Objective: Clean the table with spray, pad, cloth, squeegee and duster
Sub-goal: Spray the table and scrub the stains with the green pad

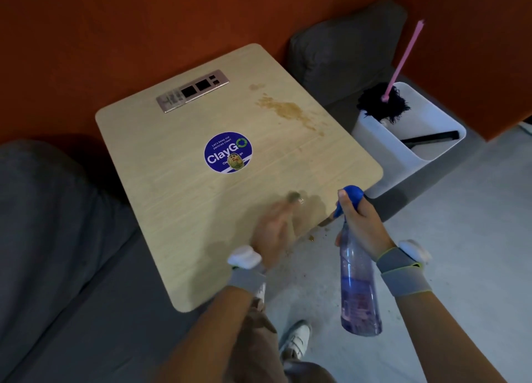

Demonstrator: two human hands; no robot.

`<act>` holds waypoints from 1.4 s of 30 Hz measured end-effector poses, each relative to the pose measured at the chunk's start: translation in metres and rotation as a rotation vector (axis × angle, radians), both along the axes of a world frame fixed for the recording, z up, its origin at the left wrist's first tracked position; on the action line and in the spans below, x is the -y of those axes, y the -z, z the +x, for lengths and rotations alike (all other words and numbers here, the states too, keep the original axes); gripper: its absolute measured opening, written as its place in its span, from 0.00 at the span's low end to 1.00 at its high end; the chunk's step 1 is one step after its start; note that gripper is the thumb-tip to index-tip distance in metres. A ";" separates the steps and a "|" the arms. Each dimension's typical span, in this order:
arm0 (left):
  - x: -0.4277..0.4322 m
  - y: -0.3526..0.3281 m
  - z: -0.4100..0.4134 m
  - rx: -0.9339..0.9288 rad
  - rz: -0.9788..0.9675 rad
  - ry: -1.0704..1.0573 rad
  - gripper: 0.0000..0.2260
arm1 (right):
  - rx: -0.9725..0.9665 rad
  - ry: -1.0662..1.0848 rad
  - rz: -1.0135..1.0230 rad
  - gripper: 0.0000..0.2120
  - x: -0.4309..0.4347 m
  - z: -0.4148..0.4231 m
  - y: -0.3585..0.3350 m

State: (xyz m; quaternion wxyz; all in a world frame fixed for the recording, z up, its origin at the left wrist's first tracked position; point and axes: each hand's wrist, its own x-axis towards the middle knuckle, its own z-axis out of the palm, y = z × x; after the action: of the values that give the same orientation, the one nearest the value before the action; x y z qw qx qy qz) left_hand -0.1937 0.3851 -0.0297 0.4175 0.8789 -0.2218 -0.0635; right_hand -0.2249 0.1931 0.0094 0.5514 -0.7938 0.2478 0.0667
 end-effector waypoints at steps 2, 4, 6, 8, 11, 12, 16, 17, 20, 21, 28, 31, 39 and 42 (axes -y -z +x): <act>-0.029 0.020 0.017 0.107 0.096 -0.113 0.25 | 0.021 0.000 -0.001 0.24 0.000 -0.004 -0.002; -0.029 0.034 0.011 0.084 0.296 -0.119 0.28 | 0.024 -0.012 -0.013 0.29 -0.001 -0.009 -0.003; -0.002 0.039 -0.011 0.082 0.376 -0.102 0.27 | 0.022 -0.030 -0.034 0.33 -0.001 -0.015 -0.004; 0.033 0.042 -0.036 0.148 0.325 0.031 0.25 | 0.020 -0.044 -0.035 0.33 0.001 -0.018 -0.004; 0.070 0.026 -0.045 -0.062 0.109 0.174 0.22 | 0.024 -0.058 -0.014 0.32 0.004 -0.020 -0.006; 0.076 0.020 -0.043 -0.147 0.045 0.157 0.21 | 0.040 -0.064 -0.013 0.29 0.005 -0.020 -0.008; 0.075 -0.001 -0.016 -0.200 -0.258 -0.188 0.21 | 0.093 -0.048 -0.023 0.33 0.013 -0.020 -0.015; 0.070 -0.003 -0.005 -0.195 -0.279 -0.291 0.20 | 0.086 -0.051 -0.027 0.35 0.014 -0.017 -0.014; 0.058 -0.007 0.033 -0.220 -0.260 -0.480 0.21 | 0.042 -0.070 -0.011 0.26 0.016 -0.001 -0.012; 0.054 -0.005 0.041 -0.232 -0.227 -0.500 0.21 | 0.034 -0.083 -0.018 0.23 0.013 0.003 -0.011; 0.044 0.000 0.132 -0.156 -0.109 -0.596 0.20 | -0.015 -0.191 -0.051 0.21 0.004 0.078 -0.015; 0.043 0.006 0.183 -0.121 -0.063 -0.603 0.21 | -0.037 -0.242 -0.044 0.21 0.004 0.127 -0.018; 0.026 0.021 0.284 -0.022 0.016 -0.698 0.24 | -0.066 -0.266 -0.103 0.21 -0.001 0.237 -0.025; 0.017 0.024 0.305 0.003 0.067 -0.706 0.25 | -0.047 -0.241 -0.120 0.21 -0.004 0.262 -0.024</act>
State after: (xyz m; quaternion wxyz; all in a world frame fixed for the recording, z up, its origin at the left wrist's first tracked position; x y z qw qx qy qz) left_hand 0.1113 0.3682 -0.0537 0.3842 0.9147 0.0973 0.0786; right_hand 0.0374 0.1968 0.0334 0.4849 -0.8476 0.1670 0.1362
